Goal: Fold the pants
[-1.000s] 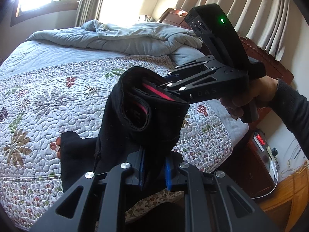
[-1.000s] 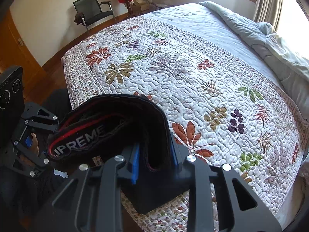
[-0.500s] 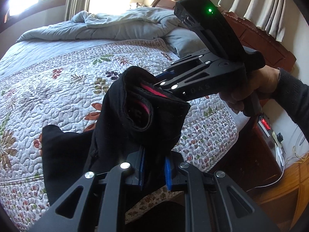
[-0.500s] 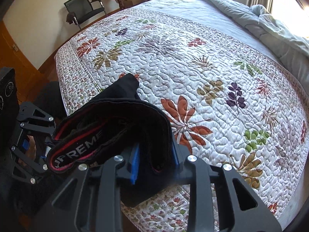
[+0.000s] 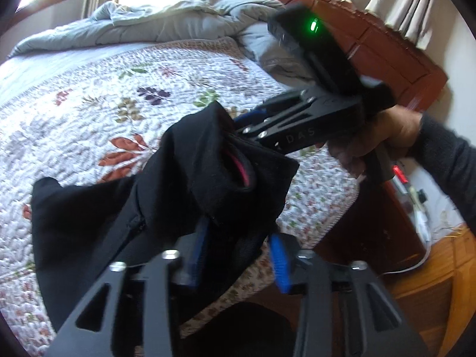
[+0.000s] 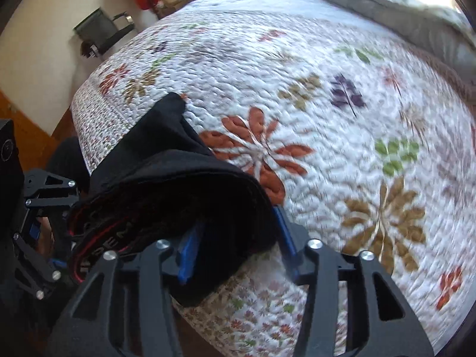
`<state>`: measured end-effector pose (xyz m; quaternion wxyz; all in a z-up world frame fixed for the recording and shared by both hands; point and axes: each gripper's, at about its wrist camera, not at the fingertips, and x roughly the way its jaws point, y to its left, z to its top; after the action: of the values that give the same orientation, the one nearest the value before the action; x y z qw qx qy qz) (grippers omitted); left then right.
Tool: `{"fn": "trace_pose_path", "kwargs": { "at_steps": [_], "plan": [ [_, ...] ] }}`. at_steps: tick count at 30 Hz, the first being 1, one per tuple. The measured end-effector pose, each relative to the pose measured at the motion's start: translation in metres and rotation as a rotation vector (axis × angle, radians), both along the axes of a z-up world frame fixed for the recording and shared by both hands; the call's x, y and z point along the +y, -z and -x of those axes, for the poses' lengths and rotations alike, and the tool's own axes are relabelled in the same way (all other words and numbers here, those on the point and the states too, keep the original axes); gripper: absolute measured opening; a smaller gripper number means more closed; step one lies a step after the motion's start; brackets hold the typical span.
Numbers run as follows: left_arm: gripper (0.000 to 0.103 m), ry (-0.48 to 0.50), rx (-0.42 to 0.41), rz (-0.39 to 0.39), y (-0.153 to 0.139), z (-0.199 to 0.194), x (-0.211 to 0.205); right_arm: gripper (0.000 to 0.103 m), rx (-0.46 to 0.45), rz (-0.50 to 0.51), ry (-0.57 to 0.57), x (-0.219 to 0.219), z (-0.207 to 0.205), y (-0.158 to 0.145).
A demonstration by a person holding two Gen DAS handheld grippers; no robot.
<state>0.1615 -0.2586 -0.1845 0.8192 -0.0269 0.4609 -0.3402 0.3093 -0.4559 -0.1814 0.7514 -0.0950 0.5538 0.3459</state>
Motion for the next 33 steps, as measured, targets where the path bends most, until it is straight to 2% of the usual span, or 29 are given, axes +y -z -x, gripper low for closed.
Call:
{"fn": "trace_pose_path", "kwargs": {
  "at_steps": [4, 6, 8, 10, 12, 13, 15, 18, 21, 25, 28, 29, 30, 32, 33],
  "plan": [
    [0.058, 0.005, 0.051, 0.076, 0.007, 0.001, 0.018, 0.065, 0.110, -0.032, 0.181, -0.032, 0.007, 0.025],
    [0.061, 0.013, 0.073, 0.122, 0.008, 0.001, 0.027, 0.071, 0.181, -0.049, 0.317, -0.056, 0.012, 0.044],
    [0.064, 0.016, 0.086, 0.167, 0.006, 0.002, 0.037, 0.071, 0.273, -0.080, 0.479, -0.086, 0.018, 0.062],
    [0.069, 0.022, 0.124, 0.242, 0.003, -0.001, 0.049, 0.074, 0.361, -0.236, 0.634, -0.116, 0.028, 0.074],
    [0.075, 0.009, 0.158, 0.325, 0.001, -0.004, 0.064, 0.095, 0.488, -0.590, 0.790, -0.146, 0.048, 0.090],
    [0.075, -0.006, 0.170, 0.352, 0.000, -0.007, 0.073, 0.096, 0.533, -0.700, 0.840, -0.151, 0.058, 0.098],
    [0.075, -0.044, 0.170, 0.379, -0.001, -0.012, 0.091, 0.096, 0.573, -0.773, 0.836, -0.148, 0.071, 0.110],
    [0.075, -0.100, 0.161, 0.364, 0.000, -0.020, 0.120, 0.096, 0.524, -0.751, 0.760, -0.134, 0.083, 0.116],
    [0.075, -0.146, 0.155, 0.329, 0.005, -0.027, 0.146, 0.098, 0.485, -0.786, 0.690, -0.117, 0.085, 0.114],
    [0.075, -0.186, 0.158, 0.295, 0.013, -0.031, 0.171, 0.099, 0.476, -0.745, 0.631, -0.092, 0.079, 0.111],
    [0.075, -0.212, 0.176, 0.304, 0.023, -0.032, 0.184, 0.099, 0.471, -0.707, 0.566, -0.069, 0.080, 0.099],
    [0.075, -0.214, 0.186, 0.314, 0.026, -0.032, 0.186, 0.098, 0.451, -0.645, 0.550, -0.058, 0.080, 0.096],
    [0.075, -0.218, 0.203, 0.332, 0.030, -0.033, 0.189, 0.087, 0.442, -0.596, 0.549, -0.051, 0.080, 0.095],
    [0.075, -0.217, 0.239, 0.379, 0.037, -0.036, 0.193, 0.053, 0.433, -0.558, 0.556, -0.045, 0.082, 0.092],
    [0.075, -0.224, 0.259, 0.404, 0.041, -0.038, 0.195, 0.040, 0.425, -0.561, 0.561, -0.043, 0.085, 0.088]
  ]
}}
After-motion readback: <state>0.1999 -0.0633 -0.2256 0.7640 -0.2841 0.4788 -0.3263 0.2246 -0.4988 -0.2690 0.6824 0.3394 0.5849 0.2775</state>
